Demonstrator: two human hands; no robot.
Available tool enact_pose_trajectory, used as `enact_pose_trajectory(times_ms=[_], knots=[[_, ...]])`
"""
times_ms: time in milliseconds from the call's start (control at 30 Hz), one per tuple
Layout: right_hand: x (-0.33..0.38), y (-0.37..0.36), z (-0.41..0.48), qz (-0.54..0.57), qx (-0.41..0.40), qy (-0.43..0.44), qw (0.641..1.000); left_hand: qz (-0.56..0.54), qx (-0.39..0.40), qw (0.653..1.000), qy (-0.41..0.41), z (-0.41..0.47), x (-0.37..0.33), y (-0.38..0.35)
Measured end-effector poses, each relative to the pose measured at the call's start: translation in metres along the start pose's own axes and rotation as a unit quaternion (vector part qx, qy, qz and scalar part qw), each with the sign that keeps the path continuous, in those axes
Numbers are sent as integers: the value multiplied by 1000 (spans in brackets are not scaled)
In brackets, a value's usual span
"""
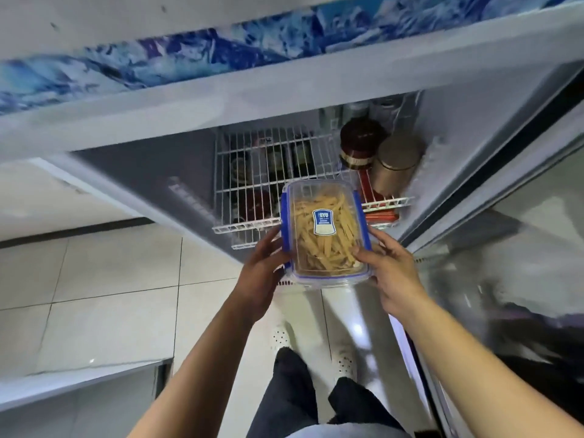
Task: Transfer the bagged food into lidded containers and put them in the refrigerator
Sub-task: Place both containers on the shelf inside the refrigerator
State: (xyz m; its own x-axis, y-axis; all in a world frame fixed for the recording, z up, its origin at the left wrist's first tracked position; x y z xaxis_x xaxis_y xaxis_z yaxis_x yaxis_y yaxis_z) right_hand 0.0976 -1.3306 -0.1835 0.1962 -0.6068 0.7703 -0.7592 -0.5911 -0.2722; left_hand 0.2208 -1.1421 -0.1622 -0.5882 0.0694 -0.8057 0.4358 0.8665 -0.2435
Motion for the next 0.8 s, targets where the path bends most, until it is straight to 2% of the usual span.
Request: enact_pose_trajectory(times_ms=[233, 333, 400, 467, 567, 700, 800], knots=[[5, -22, 43, -46, 12, 33, 998, 5, 9, 1000, -11, 38, 3, 17], [16, -38, 57, -128, 52, 90, 986, 24, 13, 999, -28, 58, -2, 25], [25, -49, 58, -230, 79, 150, 958, 29, 2, 999, -41, 71, -8, 28], [33, -57, 57, -348, 89, 208, 910, 50, -19, 996, -65, 83, -18, 28], [40, -62, 66, -461, 91, 228, 853, 99, -69, 988, -97, 101, -30, 27], [53, -71, 84, -544, 123, 278, 782, 155, -67, 978, -118, 113, -42, 12], [58, -73, 100, -572, 124, 278, 762, 181, -58, 975, -114, 121, -48, 5]])
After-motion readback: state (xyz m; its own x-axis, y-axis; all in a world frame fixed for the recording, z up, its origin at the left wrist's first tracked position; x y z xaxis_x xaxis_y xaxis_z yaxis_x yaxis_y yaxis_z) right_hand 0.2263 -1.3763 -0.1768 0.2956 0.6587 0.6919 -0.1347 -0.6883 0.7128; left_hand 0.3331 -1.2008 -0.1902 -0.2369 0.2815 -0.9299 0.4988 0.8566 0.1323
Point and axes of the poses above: each hand's wrist, its own z-axis towards the middle knuckle, its own y-axis out of the back of the hand, x = y × z, the point moved 7 cm from there along z, towards the middle knuckle, and after that the axes turned 1 degree about y, right-handed, at the moved point
